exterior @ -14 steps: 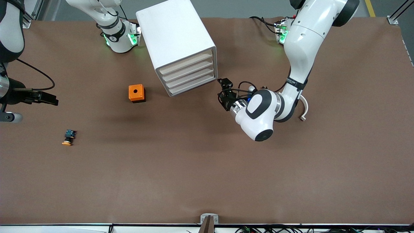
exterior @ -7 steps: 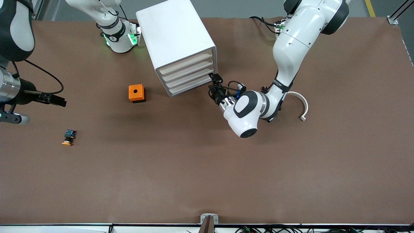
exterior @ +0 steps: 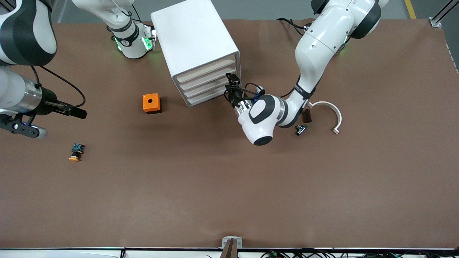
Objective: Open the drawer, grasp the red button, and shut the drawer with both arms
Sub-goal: 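Pull the drawer open with the left gripper while the right gripper approaches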
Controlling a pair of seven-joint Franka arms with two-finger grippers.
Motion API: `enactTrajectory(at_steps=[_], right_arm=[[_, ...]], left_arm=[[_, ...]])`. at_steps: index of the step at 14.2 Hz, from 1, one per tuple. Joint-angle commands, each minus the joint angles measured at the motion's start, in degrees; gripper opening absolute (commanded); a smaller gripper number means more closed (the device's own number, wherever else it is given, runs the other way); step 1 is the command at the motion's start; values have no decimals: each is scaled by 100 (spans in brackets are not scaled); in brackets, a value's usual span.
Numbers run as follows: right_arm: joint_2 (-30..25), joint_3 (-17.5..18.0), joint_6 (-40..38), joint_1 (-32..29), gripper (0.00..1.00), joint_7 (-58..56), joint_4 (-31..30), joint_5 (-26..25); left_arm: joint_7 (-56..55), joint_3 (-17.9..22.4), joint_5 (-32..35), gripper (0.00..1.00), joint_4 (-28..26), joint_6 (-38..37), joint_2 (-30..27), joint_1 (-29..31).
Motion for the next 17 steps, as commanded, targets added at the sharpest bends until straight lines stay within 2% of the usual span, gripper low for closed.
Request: enactTrajectory(at_steps=[1, 6, 11, 17], right_arm=[[-83, -33, -23, 237, 100, 514, -74, 72], [-118, -33, 12, 484, 100, 1077, -162, 169], [-92, -33, 301, 1195, 100, 2315, -171, 238], [-57, -33, 723, 1713, 100, 3274, -302, 371]], left_arm=[[-97, 5, -92, 55, -81, -73, 62, -107], [-97, -47, -109, 41, -117, -73, 71, -309], [-105, -83, -109, 21, -100, -73, 80, -389], [-518, -30, -92, 8, -99, -38, 80, -336]])
